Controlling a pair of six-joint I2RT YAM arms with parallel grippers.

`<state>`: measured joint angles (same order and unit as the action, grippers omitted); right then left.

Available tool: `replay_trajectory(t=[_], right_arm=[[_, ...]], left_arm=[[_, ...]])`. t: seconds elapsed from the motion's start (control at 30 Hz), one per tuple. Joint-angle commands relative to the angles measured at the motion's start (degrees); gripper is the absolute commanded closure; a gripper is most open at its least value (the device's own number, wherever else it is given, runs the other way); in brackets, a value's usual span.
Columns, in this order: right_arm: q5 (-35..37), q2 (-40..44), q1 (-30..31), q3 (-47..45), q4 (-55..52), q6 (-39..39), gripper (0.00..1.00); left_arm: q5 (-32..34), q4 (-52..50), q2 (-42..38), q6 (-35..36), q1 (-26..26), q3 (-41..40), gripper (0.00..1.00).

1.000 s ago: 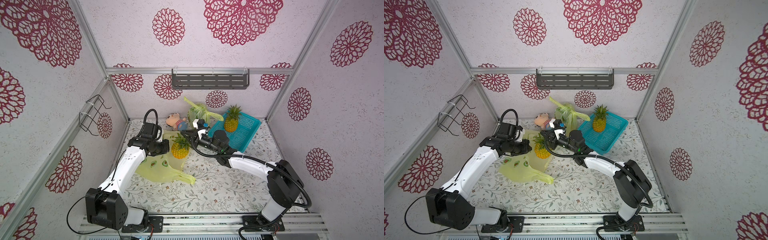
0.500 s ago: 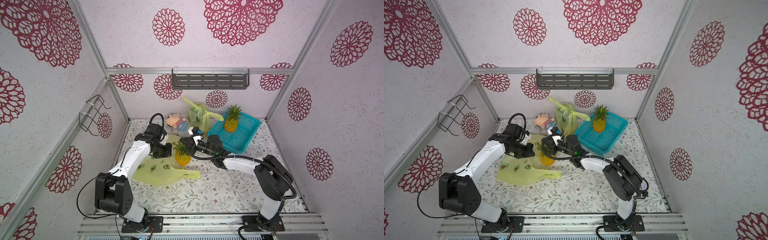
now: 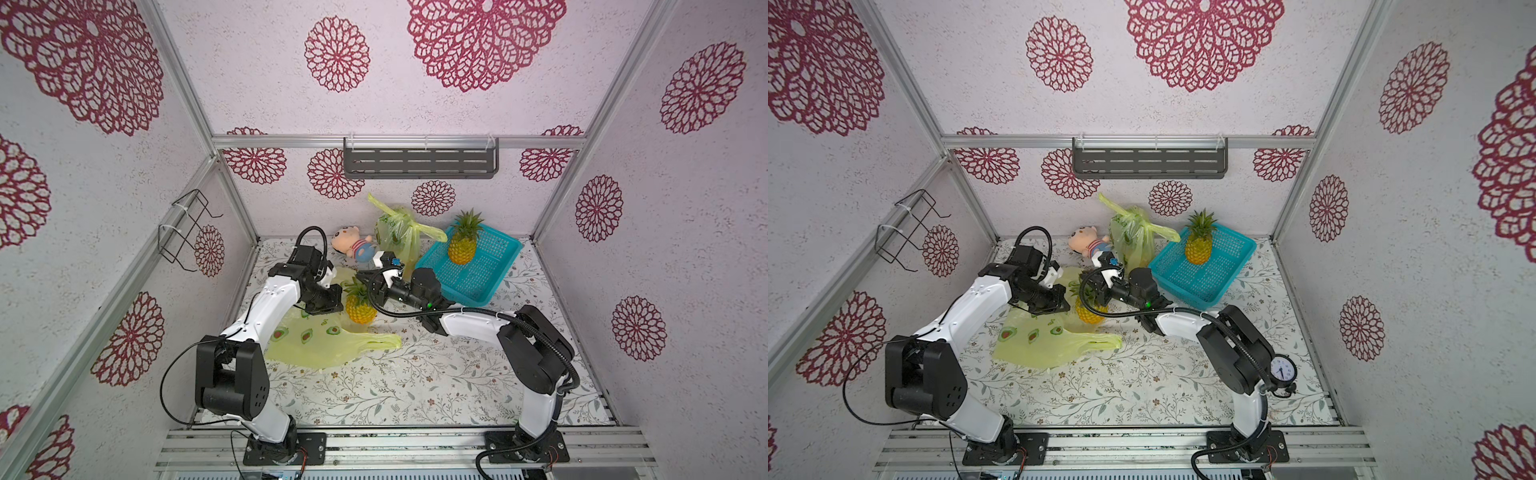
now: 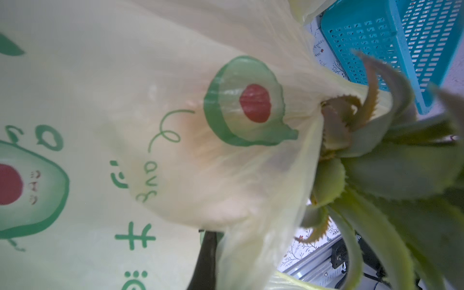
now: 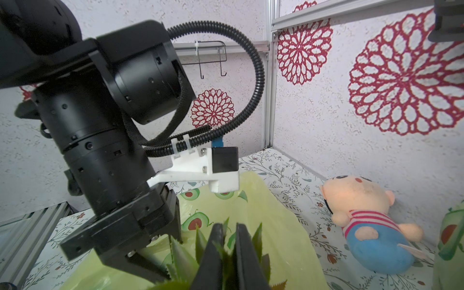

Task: Place the pineapple into a plastic bag & tie a knot
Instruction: Place the pineapple in the plastic bag.

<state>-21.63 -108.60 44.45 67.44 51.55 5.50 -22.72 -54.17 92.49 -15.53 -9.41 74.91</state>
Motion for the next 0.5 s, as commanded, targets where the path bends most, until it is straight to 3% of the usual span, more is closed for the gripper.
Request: replay_trajectory(t=[0.0, 0.1, 0.13, 0.2, 0.27, 0.47], right_arm=[[0.96, -1.12, 0.07, 3.62, 4.7, -1.82, 1.0], [1.49, -2.53, 0.11, 4.34, 2.48, -1.34, 1.0], [1.73, -2.51, 0.07, 4.89, 1.44, -0.51, 0.92], [2.65, -1.67, 0.11, 5.65, -0.21, 1.01, 0.58], [4.57, 0.28, -0.02, 6.35, -2.4, 2.55, 0.39], [6.1, 8.04, -3.66, 6.32, -12.45, 10.23, 0.23]], left_arm=[[-1.29, 0.64, 1.22, 1.79, 0.68, 1.31, 1.0], [-0.28, 1.15, 2.06, 1.57, 1.05, 1.2, 1.0], [0.1, 1.28, 2.28, 1.42, 1.21, 1.2, 1.0], [0.86, 1.65, 2.52, 1.25, 1.59, 1.2, 1.0], [2.04, 1.73, 2.7, 0.98, 1.93, 1.2, 1.0], [3.45, 2.83, 2.1, 0.64, 2.64, 0.46, 1.0]])
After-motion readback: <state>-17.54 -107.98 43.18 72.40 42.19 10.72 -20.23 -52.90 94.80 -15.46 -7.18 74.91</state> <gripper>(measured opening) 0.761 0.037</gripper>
